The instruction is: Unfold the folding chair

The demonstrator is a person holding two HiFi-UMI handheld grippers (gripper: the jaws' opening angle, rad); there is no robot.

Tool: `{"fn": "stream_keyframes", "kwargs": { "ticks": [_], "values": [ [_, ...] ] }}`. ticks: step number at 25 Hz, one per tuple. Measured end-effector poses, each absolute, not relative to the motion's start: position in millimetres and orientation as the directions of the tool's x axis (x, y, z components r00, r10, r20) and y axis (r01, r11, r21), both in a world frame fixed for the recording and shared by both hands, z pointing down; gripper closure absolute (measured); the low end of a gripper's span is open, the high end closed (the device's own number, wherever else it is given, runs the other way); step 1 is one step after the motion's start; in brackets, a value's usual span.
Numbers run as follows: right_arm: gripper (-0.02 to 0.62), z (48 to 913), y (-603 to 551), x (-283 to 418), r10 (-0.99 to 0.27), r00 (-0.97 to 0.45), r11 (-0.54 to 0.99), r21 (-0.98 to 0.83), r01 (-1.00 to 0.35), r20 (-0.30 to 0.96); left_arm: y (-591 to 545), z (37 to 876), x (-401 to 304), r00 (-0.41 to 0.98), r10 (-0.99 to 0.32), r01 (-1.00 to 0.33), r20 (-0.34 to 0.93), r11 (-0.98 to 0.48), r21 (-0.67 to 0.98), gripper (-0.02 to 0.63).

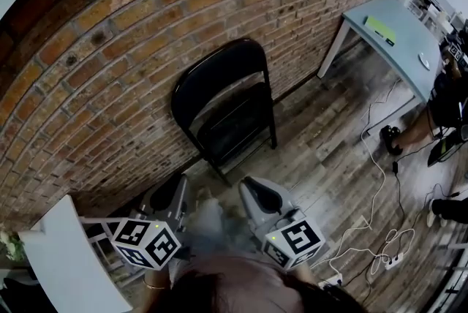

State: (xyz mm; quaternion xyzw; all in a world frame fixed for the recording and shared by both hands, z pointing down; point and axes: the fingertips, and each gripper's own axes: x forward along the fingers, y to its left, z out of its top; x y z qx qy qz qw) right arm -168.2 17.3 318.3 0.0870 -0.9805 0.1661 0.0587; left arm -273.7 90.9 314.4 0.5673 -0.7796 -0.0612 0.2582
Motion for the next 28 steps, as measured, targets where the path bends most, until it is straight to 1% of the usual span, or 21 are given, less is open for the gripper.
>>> {"fn": "stream_keyframes", "kwargs": {
  "ticks": [5, 13, 18, 23, 28],
  "values": [
    [0.549, 322.5, -1.1, -181.8, -0.172, -0.974, 0.917, -0.338, -0.212, 0.147, 70.1, 330.7, -300.8, -0.2, -0.903, -0.864, 0.38, 0.345, 0.367, 0.524],
    [0.535, 342.1, -32.9, -220.4, -0.224, -0.957, 0.888, -0.366, -0.279, 0.186, 33.6, 361.6, -367.5, -0.188, -0.873, -0.867, 0.45, 0.363, 0.341, 0.506],
    [0.523, 356.7, -55.9, -250.0, -0.257, -0.944, 0.861, -0.396, -0.32, 0.205, 17.6, 380.0, -413.4, -0.208, -0.845, -0.872, 0.493, 0.388, 0.297, 0.498],
    [0.489, 378.3, -74.8, -278.7, -0.269, -0.929, 0.835, -0.418, -0.356, 0.255, 3.9, 398.9, -453.8, -0.213, -0.819, -0.874, 0.532, 0.403, 0.272, 0.474],
    [0.451, 404.6, -94.4, -298.0, -0.302, -0.905, 0.795, -0.444, -0.413, 0.3, -19.5, 419.1, -479.5, -0.171, -0.809, -0.891, 0.563, 0.371, 0.262, 0.443]
  ]
}}
